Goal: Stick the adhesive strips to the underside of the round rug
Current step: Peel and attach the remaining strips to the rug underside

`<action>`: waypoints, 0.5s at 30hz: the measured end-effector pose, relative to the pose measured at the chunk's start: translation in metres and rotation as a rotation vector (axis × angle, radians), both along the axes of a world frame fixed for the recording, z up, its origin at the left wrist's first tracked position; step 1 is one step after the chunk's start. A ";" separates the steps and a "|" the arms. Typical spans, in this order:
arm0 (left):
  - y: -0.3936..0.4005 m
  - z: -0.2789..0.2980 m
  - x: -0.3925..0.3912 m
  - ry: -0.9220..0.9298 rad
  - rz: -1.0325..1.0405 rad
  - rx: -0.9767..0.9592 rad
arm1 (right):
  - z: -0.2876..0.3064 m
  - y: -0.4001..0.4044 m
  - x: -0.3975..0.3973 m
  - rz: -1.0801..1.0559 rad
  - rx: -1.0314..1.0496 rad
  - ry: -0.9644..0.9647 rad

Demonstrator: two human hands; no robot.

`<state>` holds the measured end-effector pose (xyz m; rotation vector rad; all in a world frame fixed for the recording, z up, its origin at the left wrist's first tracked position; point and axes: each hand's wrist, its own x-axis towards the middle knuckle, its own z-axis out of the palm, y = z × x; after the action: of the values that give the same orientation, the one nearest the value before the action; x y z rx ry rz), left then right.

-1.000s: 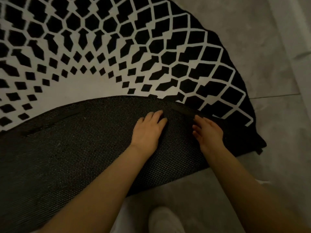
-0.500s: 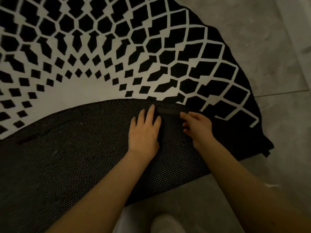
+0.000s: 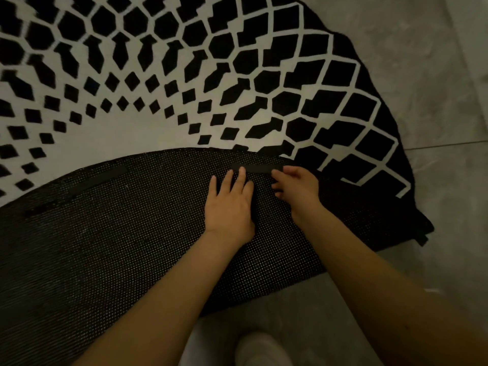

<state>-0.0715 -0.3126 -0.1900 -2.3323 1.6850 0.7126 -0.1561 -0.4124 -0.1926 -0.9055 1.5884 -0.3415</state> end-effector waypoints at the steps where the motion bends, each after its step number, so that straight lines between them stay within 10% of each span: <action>1: -0.001 0.001 0.002 -0.019 -0.031 0.004 | -0.003 0.002 0.000 0.023 -0.052 0.043; 5: -0.004 0.007 0.011 -0.064 -0.136 0.020 | -0.006 0.015 -0.006 0.396 -0.618 0.507; 8: -0.007 0.009 0.015 0.015 -0.104 0.030 | -0.006 0.022 -0.007 0.785 -0.908 0.470; 15: -0.007 0.006 0.031 0.091 -0.129 0.014 | -0.019 0.024 -0.021 1.346 -0.710 0.558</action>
<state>-0.0400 -0.3192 -0.1839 -2.1894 1.8425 0.8131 -0.1768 -0.3884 -0.2120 -2.5287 0.9460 0.3854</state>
